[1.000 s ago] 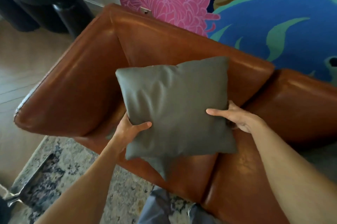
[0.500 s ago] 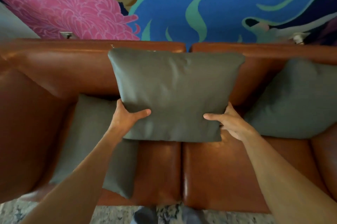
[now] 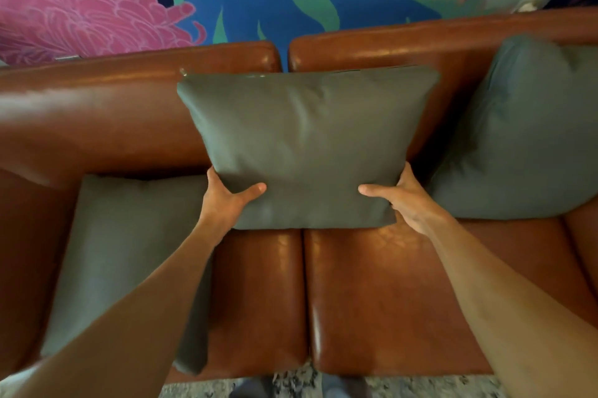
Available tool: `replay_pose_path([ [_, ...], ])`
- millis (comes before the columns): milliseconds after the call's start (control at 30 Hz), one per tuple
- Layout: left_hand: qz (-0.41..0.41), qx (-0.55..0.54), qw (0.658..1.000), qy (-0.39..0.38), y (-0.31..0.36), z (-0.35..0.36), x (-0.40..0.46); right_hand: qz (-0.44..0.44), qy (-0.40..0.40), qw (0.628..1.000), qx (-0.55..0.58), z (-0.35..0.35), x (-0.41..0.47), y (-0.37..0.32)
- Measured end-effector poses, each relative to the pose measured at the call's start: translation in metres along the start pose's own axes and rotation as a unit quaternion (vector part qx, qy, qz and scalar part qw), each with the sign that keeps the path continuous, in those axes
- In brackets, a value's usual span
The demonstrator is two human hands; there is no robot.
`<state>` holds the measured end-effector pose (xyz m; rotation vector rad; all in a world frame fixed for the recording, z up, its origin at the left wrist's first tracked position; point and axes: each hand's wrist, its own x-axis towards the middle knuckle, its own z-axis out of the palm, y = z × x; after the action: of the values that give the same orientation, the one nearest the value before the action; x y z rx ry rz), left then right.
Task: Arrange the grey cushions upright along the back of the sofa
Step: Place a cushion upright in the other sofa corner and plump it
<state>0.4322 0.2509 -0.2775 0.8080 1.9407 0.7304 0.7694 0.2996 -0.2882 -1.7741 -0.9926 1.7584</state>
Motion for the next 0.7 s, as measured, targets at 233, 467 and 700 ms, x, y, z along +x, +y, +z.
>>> replay_pose_path([
  [233, -0.055, 0.055, 0.997, -0.028, -0.033, 0.02, -0.015, 0.014, 0.03, 0.998, -0.044, 0.003, 0.007, 0.044],
  [467, 0.031, 0.202, 0.978, 0.026, -0.016, 0.013, -0.044, 0.106, 0.081, 0.988, -0.071, 0.05, -0.03, 0.036],
  [700, 0.151, 0.321, 0.934, 0.032, -0.025, -0.045, -0.062, 0.157, -0.084, 0.971, -0.162, 0.151, -0.071, 0.04],
])
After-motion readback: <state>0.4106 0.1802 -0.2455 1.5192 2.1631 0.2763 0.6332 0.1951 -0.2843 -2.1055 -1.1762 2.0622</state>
